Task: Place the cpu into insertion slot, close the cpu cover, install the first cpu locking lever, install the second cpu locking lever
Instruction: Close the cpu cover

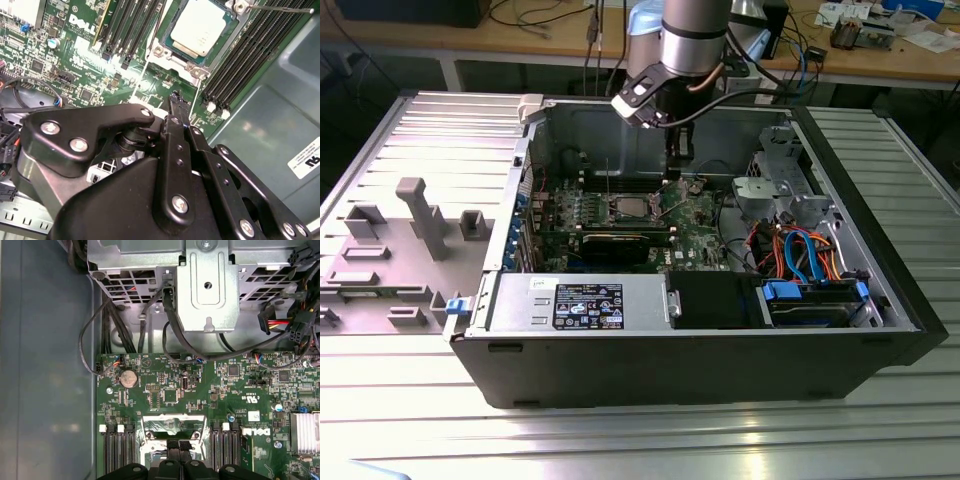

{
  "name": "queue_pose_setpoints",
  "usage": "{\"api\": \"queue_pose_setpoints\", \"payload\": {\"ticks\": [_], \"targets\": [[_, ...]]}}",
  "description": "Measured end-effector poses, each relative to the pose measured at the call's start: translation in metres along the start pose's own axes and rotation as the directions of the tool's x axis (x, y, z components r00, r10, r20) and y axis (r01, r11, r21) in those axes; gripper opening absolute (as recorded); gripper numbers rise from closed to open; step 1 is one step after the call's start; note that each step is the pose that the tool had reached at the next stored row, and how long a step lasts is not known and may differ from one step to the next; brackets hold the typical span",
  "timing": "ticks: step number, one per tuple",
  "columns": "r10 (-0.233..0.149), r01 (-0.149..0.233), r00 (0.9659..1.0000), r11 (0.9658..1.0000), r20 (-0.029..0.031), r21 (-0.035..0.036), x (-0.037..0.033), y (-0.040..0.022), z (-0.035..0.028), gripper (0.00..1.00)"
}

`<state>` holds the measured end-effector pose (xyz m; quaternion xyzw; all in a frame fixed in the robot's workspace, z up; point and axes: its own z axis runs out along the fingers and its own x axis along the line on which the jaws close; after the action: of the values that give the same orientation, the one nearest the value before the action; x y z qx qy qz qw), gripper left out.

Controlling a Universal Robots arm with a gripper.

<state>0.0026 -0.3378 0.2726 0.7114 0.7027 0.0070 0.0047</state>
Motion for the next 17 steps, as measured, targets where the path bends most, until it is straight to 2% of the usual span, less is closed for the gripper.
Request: {"api": "queue_pose_setpoints", "payload": {"ticks": [17], "targets": [[0.0, 0.0, 1.0, 1.0, 0.0, 0.0, 0.0, 0.0029, 0.0001, 0.11]]}}
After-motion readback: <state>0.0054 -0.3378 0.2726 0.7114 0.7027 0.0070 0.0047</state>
